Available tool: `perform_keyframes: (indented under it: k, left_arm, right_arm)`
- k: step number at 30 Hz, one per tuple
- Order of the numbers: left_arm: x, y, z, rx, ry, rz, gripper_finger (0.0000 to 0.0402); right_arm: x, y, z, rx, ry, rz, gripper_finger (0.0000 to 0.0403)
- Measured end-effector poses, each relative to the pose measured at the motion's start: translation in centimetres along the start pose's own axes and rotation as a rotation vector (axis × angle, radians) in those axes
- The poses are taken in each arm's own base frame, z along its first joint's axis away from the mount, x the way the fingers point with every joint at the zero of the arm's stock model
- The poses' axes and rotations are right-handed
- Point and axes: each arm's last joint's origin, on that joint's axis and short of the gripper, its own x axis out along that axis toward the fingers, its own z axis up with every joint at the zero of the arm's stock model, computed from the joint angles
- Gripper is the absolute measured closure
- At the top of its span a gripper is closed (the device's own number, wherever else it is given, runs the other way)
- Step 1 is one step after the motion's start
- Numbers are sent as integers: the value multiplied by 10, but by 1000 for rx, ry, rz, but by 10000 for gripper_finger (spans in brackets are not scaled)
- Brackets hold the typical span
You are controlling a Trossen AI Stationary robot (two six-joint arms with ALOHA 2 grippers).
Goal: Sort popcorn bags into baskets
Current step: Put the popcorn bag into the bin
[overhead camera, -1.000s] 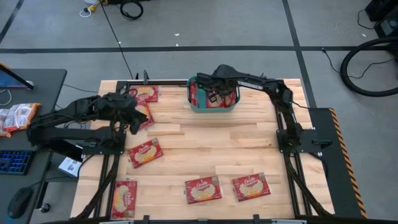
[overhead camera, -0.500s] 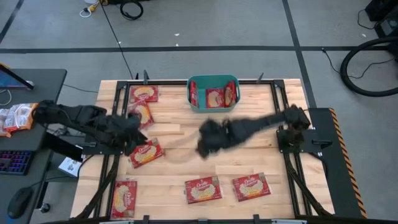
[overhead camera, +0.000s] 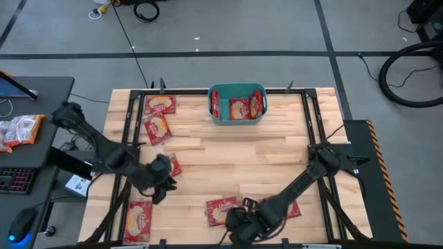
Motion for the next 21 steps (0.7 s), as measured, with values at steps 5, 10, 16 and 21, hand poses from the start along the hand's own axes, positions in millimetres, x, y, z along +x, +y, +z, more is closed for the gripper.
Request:
perform_keyframes:
  k: [5,10,16,21]
  left_arm:
    - [6,-14,-23,-10,84,-21,280]
    - [-3,-27,-42,8,150,-114,280]
    - [-13,-36,-60,-16,204,-163,280]
    - [-20,-37,-72,9,249,-165,280]
  right_arm:
    - [6,-8,14,-163,23,41,313]
    - [8,-33,40,-272,55,21,264]
    - [28,-74,69,-341,59,11,215]
    - [45,-105,80,-361,117,50,206]
